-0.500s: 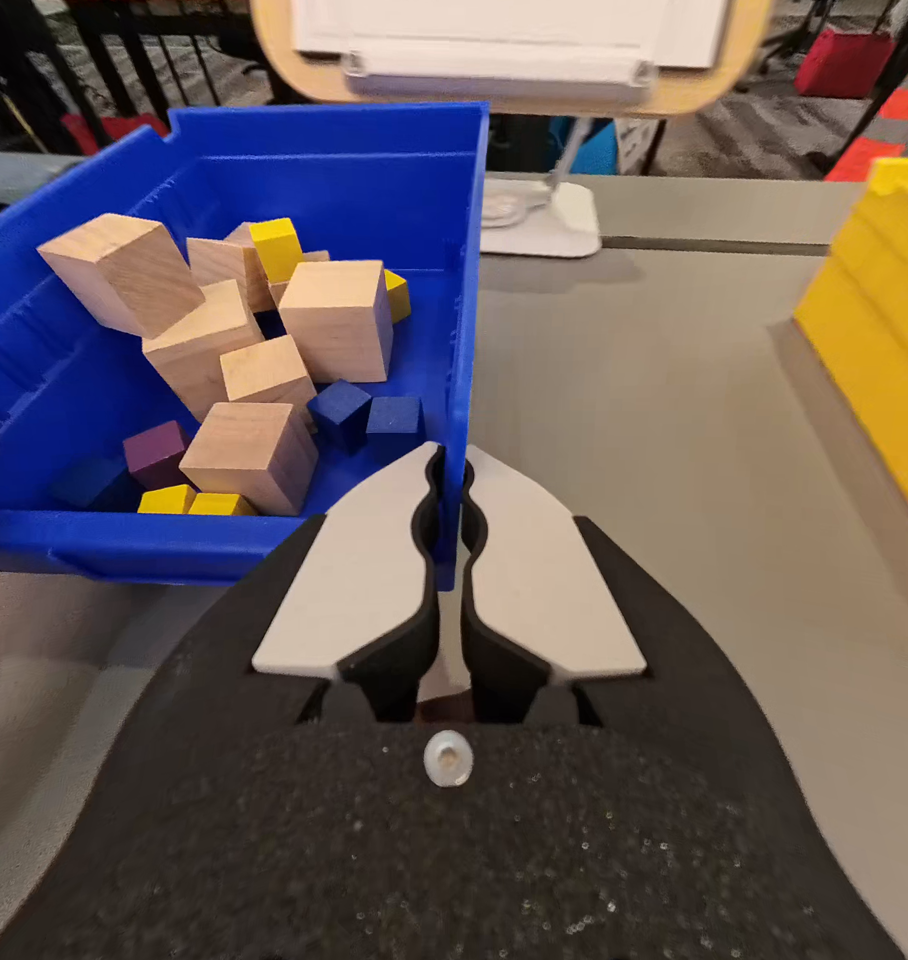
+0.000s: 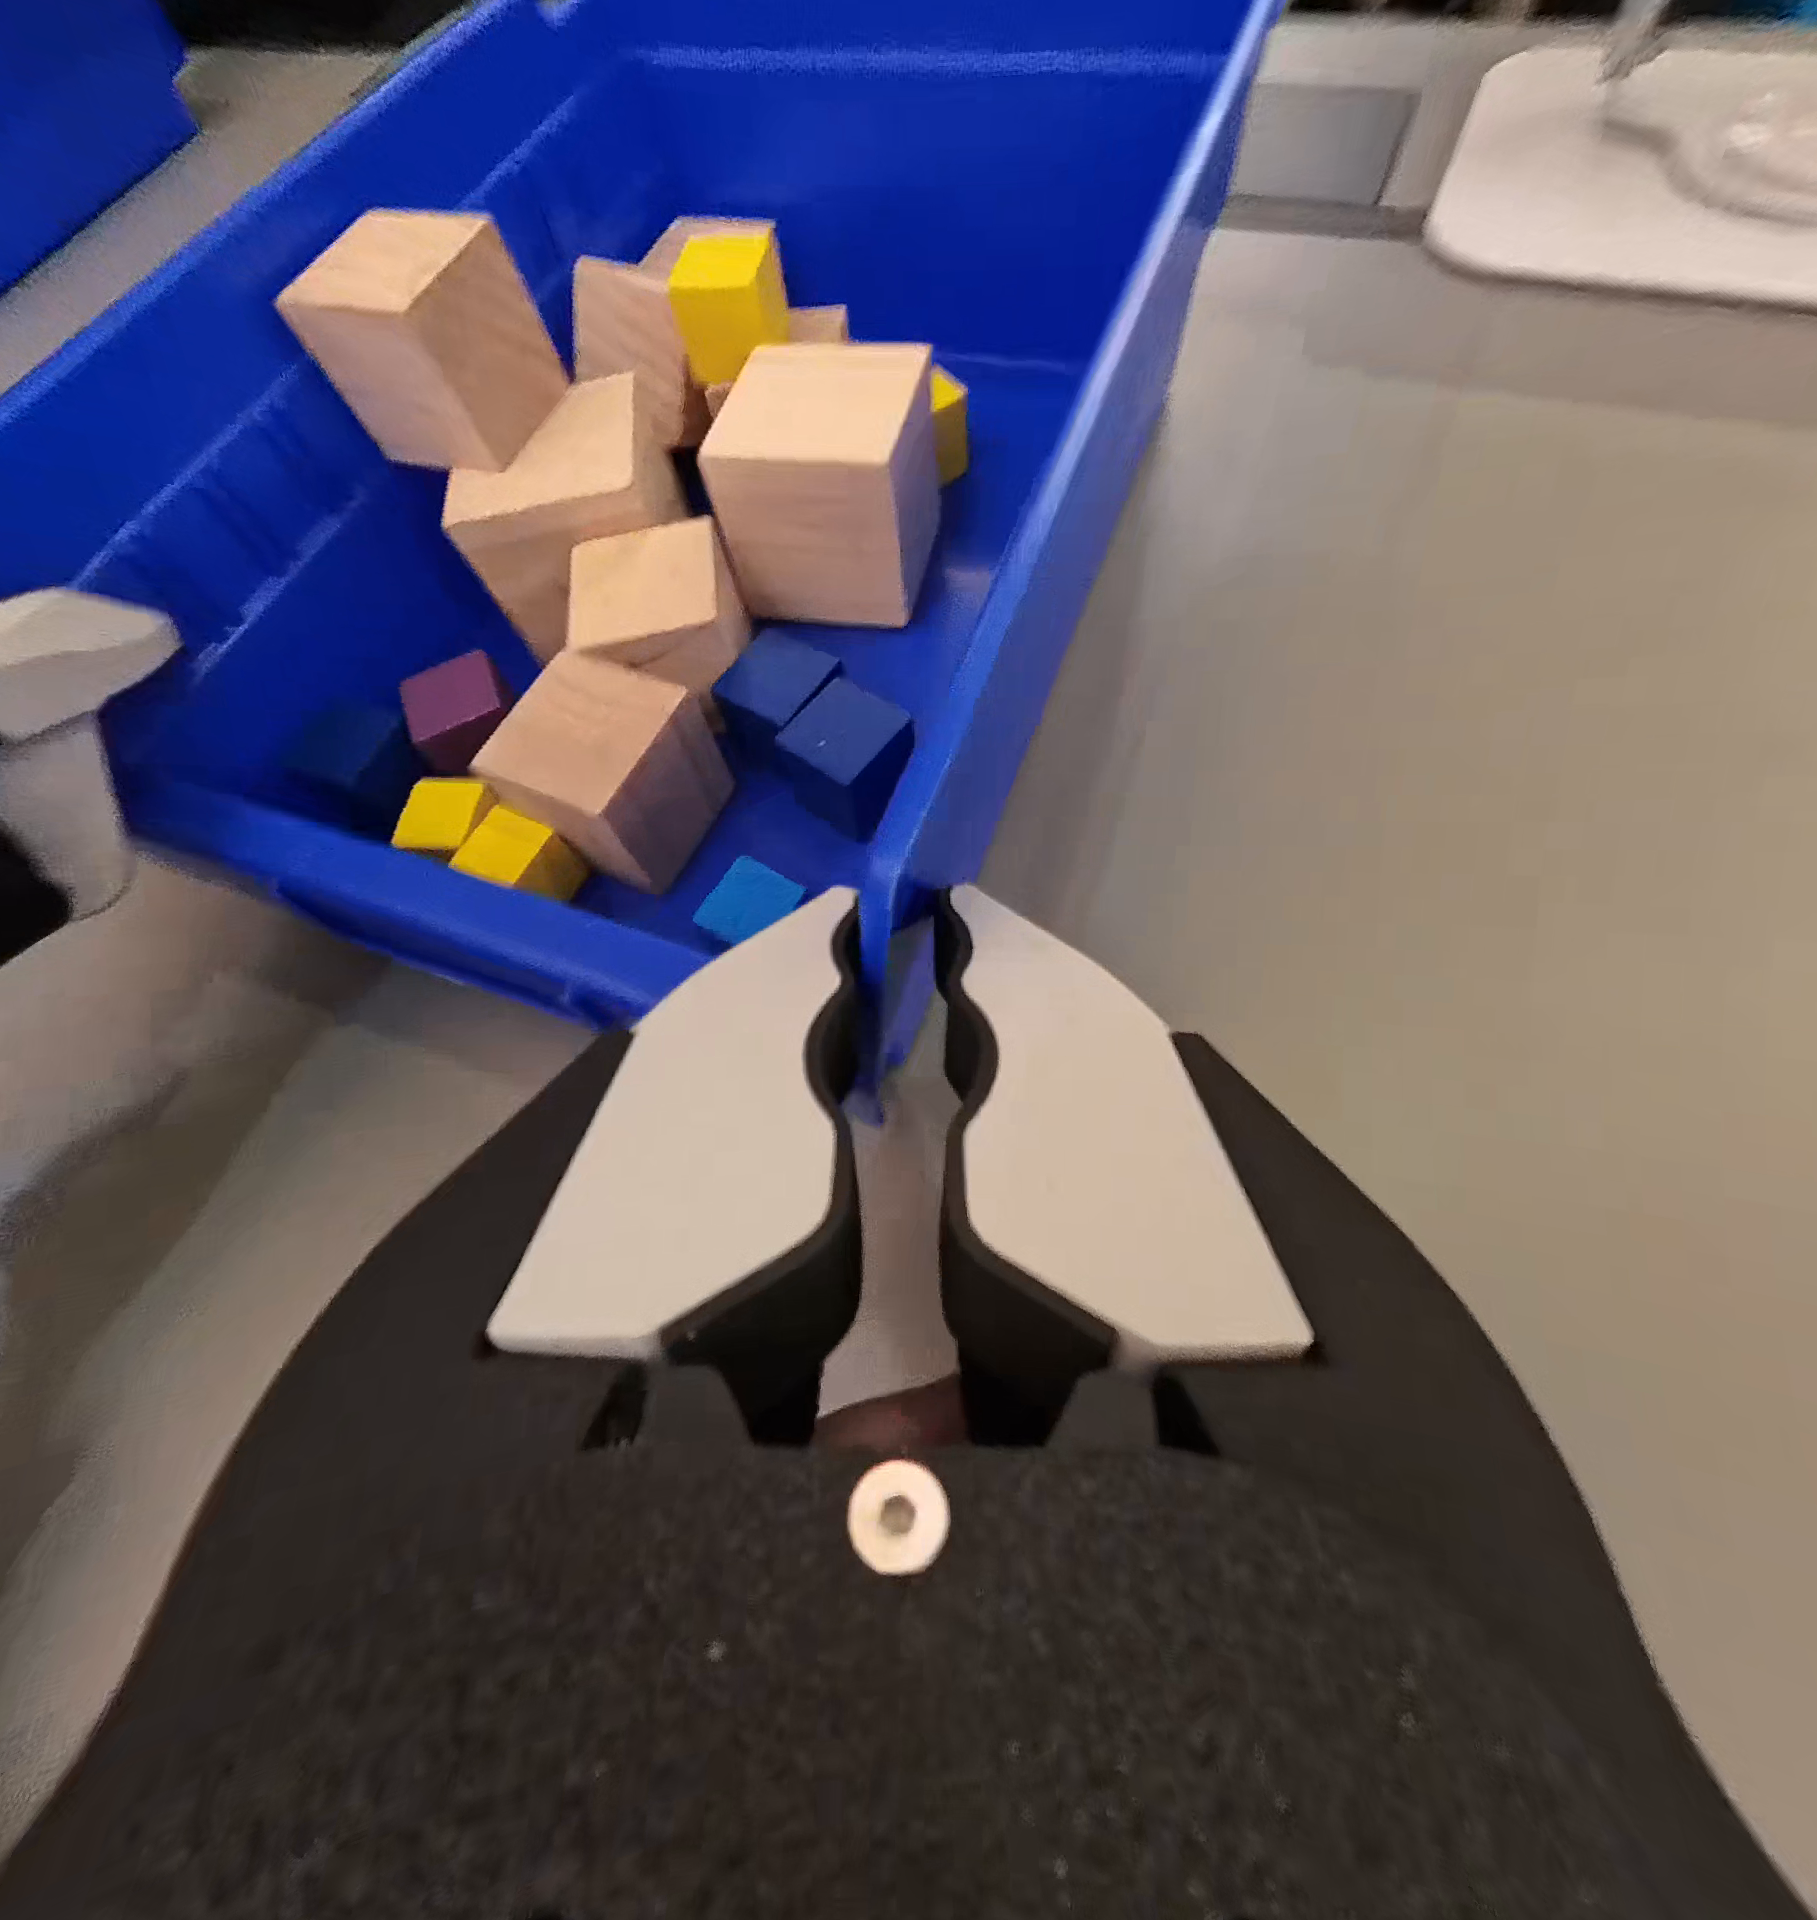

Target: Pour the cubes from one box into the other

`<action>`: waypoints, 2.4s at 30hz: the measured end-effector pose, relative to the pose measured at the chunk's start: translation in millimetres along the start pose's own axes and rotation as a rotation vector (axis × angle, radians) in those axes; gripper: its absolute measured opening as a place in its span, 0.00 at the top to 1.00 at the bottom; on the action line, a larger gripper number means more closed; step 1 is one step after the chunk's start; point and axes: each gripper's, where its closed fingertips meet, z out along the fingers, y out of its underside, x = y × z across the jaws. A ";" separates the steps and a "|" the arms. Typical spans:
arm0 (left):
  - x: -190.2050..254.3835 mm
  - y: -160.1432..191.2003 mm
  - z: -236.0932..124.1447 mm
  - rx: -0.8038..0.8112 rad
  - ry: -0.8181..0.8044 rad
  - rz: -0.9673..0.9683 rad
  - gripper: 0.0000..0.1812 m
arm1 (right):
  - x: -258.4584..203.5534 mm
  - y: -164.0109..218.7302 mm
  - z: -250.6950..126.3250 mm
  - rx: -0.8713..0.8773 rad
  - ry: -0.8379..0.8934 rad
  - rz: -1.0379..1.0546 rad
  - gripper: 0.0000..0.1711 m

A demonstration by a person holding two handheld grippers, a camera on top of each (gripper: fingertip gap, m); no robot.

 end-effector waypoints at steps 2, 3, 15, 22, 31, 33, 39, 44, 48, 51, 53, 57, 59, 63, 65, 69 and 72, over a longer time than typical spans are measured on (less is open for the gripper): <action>-0.6 -0.8 -6.3 -0.030 -0.063 0.039 0.87 | -3.6 7.2 -16.2 -0.109 -0.136 -0.010 0.92; 0.0 -6.3 -14.2 -0.013 -0.098 0.063 0.82 | 0.7 6.5 -30.5 -0.117 -0.192 -0.010 0.90; 101.8 53.1 -99.4 0.037 0.128 -0.189 0.78 | 335.6 71.8 -247.1 0.152 0.252 -0.097 0.86; 100.4 51.2 -97.3 0.055 0.048 -0.026 0.80 | 427.2 101.8 -306.0 0.192 0.363 0.211 0.85; 98.0 59.3 -96.1 0.032 0.032 -0.017 0.81 | 408.4 112.0 -283.8 0.138 0.303 0.212 0.86; 97.2 59.3 -97.1 0.031 0.030 -0.012 0.81 | 404.2 110.0 -282.8 0.154 0.284 0.228 0.86; 95.9 60.5 -96.5 0.023 0.024 0.006 0.82 | 406.3 111.8 -282.5 0.153 0.292 0.254 0.86; 94.4 64.1 -95.0 -0.004 0.043 -0.029 0.82 | 407.7 113.1 -283.9 0.154 0.278 0.291 0.87; 90.7 64.9 -93.8 -0.012 0.044 -0.056 0.82 | 406.3 113.6 -282.7 0.156 0.255 0.313 0.87; 89.2 65.9 -93.2 -0.014 0.037 -0.053 0.82 | 405.6 115.1 -281.2 0.146 0.243 0.326 0.87; 89.0 66.9 -92.6 -0.019 0.034 -0.048 0.82 | 404.2 114.7 -280.8 0.149 0.232 0.334 0.87; 90.2 67.6 -91.9 -0.024 0.035 -0.043 0.82 | 403.4 116.1 -279.7 0.138 0.226 0.334 0.87; 89.4 69.0 -91.1 -0.029 0.030 -0.038 0.82 | 401.7 115.2 -279.6 0.142 0.216 0.338 0.87; 87.8 68.3 -90.3 -0.031 0.036 -0.055 0.82 | 400.3 117.5 -277.0 0.127 0.215 0.329 0.87; 81.5 60.6 -90.5 -0.005 0.040 -0.071 0.82 | 398.1 117.9 -275.6 0.126 0.204 0.341 0.87; 46.2 34.1 -84.6 -0.027 0.003 -0.072 0.76 | 392.9 120.9 -270.7 0.110 0.190 0.339 0.87; 19.9 0.1 -72.9 0.043 -0.009 -0.066 0.75 | 389.7 122.1 -267.7 0.097 0.175 0.337 0.87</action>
